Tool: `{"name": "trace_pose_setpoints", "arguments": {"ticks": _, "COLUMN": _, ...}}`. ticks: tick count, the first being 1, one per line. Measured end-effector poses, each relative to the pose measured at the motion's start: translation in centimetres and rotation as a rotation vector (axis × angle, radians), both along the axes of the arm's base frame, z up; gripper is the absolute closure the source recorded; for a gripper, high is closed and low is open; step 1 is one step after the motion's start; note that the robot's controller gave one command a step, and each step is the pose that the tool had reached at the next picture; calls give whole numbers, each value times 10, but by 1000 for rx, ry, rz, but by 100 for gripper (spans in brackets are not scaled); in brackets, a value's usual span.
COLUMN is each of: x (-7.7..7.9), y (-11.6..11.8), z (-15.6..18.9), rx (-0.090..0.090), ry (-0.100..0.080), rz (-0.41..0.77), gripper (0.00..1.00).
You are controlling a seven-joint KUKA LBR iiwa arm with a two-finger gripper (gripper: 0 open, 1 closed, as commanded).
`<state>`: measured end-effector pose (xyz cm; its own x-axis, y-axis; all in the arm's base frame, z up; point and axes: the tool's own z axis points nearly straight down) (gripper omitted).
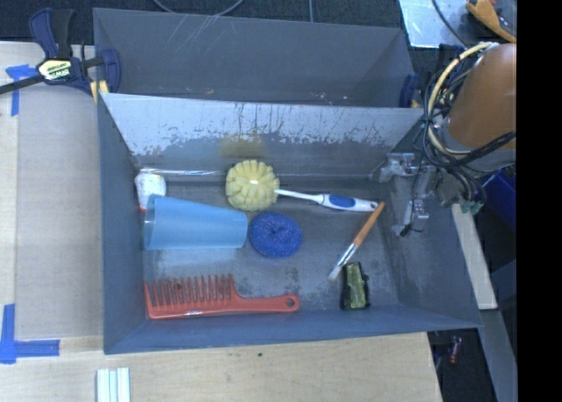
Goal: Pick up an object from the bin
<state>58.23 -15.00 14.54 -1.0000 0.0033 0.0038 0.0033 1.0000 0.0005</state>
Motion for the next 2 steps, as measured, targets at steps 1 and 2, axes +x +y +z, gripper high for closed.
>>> {"name": "trace_pose_setpoints", "arguments": {"ticks": 1, "x": 2, "y": 1, "z": 4, "rx": -2, "ry": -8, "rz": 4, "gripper": 0}}
{"name": "trace_pose_setpoints", "arguments": {"ticks": 2, "x": -16, "y": 15, "z": -75, "rx": -1, "ry": -7, "rz": 493, "gripper": 0}}
